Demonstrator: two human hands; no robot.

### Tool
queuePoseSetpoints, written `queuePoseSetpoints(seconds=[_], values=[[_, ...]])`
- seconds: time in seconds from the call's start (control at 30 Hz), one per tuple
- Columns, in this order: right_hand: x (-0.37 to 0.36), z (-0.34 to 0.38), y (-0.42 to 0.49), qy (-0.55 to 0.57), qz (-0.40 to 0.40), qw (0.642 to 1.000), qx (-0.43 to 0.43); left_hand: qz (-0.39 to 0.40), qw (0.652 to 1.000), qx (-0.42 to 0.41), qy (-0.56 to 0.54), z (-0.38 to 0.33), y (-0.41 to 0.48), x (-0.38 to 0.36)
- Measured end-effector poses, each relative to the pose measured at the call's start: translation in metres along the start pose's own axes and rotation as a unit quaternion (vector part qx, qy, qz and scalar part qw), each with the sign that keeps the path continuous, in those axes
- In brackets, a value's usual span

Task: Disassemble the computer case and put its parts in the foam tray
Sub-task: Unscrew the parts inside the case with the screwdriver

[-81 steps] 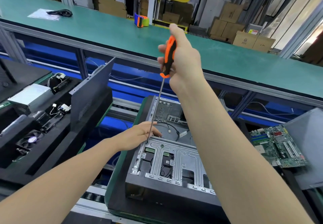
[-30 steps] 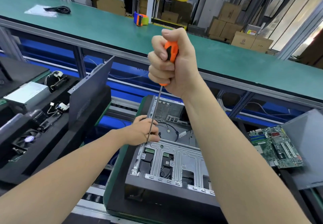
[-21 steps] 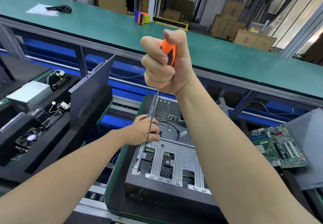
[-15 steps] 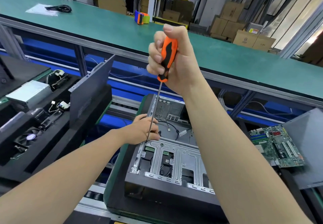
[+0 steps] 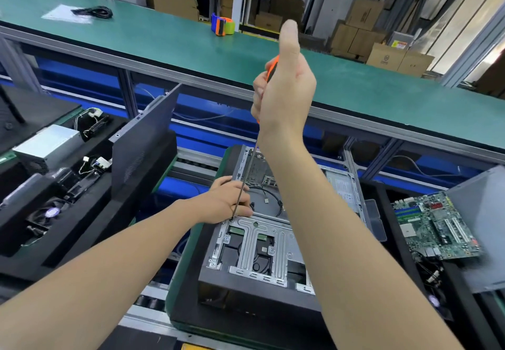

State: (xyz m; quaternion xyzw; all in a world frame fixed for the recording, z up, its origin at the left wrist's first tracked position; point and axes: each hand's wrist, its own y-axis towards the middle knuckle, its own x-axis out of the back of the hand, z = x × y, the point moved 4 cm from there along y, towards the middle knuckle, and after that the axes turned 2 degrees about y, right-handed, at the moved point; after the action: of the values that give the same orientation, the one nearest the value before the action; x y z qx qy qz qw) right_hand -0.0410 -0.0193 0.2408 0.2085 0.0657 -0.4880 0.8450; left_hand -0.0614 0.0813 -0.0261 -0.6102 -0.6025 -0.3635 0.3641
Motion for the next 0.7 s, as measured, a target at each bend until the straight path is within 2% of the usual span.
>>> queuePoseSetpoints(seconds=[0.07, 0.13, 0.2, 0.27, 0.37, 0.43, 0.57, 0.63, 0.7], values=[[-0.001, -0.002, 0.009, 0.016, 0.096, 0.994, -0.041, -0.002, 1.0, 0.002, -0.007, 0.0, 0.0, 0.001], [-0.003, -0.004, 0.017, 0.043, 0.225, 0.97, -0.083, -0.006, 1.0, 0.002, -0.016, -0.001, -0.001, 0.002], [-0.007, -0.007, 0.023, 0.082, 0.356, 0.924, -0.116, -0.011, 1.0, 0.0, -0.023, -0.001, -0.002, 0.003], [-0.012, -0.01, 0.024, 0.155, 0.465, 0.858, -0.154, -0.014, 1.0, -0.004, -0.026, 0.0, -0.002, 0.003], [-0.014, -0.017, 0.022, 0.248, 0.547, 0.764, -0.234, -0.008, 1.0, -0.009, -0.025, 0.001, -0.001, 0.001], [-0.013, -0.021, 0.021, 0.266, 0.561, 0.742, -0.254, -0.007, 1.0, -0.01, -0.023, 0.0, 0.0, 0.0], [-0.006, -0.022, 0.018, 0.264, 0.541, 0.751, -0.271, -0.006, 1.0, -0.008, -0.029, 0.0, -0.001, 0.001], [-0.007, -0.018, 0.022, 0.253, 0.496, 0.794, -0.245, -0.004, 0.999, -0.006, -0.034, 0.0, -0.002, 0.001], [-0.012, -0.015, 0.027, 0.203, 0.424, 0.863, -0.183, -0.001, 0.999, -0.002, -0.034, -0.001, -0.002, 0.002]])
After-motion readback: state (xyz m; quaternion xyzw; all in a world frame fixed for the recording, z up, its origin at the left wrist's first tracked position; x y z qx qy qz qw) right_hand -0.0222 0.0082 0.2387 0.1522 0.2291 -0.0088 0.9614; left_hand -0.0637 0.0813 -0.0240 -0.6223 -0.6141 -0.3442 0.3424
